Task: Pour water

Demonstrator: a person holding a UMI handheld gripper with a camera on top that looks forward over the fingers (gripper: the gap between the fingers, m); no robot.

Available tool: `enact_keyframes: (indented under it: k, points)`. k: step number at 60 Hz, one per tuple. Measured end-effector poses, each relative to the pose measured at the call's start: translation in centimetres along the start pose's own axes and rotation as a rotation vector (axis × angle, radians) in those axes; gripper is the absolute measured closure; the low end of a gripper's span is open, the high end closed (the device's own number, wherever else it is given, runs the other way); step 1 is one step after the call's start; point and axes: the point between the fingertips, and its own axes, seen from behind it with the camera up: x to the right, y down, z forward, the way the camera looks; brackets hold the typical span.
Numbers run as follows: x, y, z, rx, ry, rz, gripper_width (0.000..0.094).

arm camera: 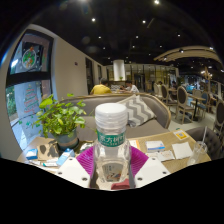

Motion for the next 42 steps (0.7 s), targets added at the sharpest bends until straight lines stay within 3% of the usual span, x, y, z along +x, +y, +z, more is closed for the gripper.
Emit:
enact_keyframes:
  k: [27,35,42]
  points:
    - [3.5,12.2,3.3,-0.145,0.012,-0.013,0.0485]
    - [3.3,12.4,2.9,-0.112,0.019,-0.055,0.0463]
    - [3.6,12.9,3.3,-0.141,0.026,-0.017,0.0395]
